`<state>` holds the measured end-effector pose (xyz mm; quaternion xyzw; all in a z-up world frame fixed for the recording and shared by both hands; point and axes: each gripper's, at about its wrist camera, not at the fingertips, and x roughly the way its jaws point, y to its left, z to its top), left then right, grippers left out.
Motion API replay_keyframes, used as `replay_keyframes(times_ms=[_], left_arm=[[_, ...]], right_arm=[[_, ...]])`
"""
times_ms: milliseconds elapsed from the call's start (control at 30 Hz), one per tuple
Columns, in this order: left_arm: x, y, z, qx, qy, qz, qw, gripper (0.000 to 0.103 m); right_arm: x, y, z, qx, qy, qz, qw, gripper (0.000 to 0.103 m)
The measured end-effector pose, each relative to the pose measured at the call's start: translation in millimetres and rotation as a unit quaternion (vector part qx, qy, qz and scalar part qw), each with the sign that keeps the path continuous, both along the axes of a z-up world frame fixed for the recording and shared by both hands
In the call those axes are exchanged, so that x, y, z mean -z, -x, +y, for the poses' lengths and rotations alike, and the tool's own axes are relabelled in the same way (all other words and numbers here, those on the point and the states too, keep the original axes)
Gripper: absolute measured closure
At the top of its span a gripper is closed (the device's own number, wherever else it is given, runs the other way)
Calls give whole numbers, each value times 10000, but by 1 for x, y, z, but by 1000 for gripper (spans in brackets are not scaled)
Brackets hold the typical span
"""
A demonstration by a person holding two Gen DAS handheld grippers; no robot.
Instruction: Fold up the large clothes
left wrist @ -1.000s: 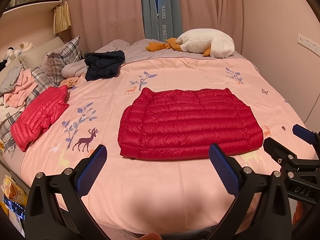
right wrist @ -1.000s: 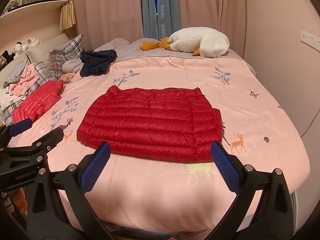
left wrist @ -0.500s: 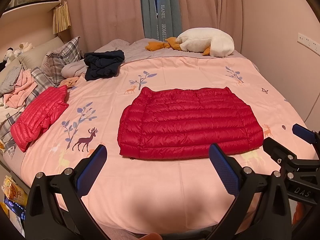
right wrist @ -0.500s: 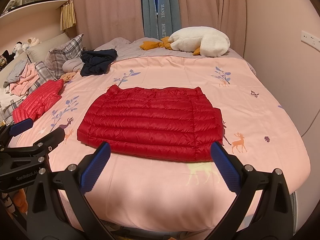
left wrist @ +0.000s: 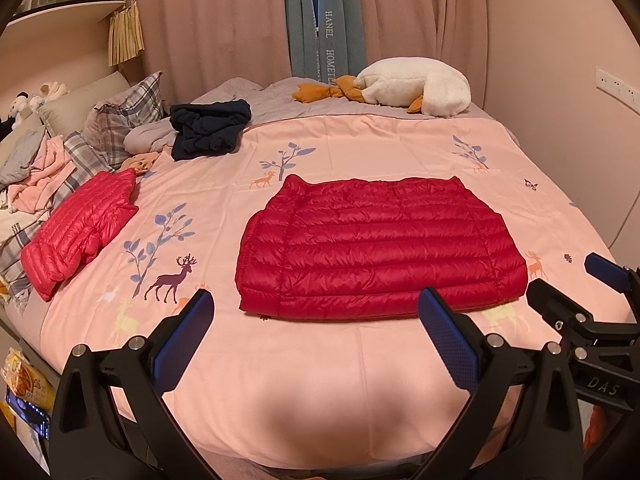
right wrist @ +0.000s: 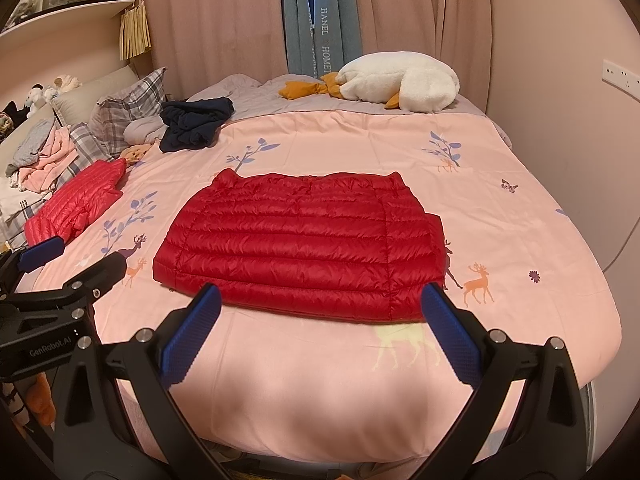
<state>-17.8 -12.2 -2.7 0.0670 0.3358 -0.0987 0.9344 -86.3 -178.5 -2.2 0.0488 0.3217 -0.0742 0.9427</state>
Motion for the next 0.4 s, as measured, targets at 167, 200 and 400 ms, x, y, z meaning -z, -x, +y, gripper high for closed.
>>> replay_keyframes(times_ms=[167, 200, 400], left_arm=[[0, 0, -1, 14, -6, 3, 10000, 1], [0, 0, -1, 16, -5, 2, 10000, 1], [1, 0, -1, 20, 14, 28, 10000, 1]], right_arm=[[4, 1, 1, -12, -7, -11, 10000, 2], [4, 1, 1, -12, -10, -12, 10000, 2], [6, 1, 0, -5, -22, -16, 10000, 2]])
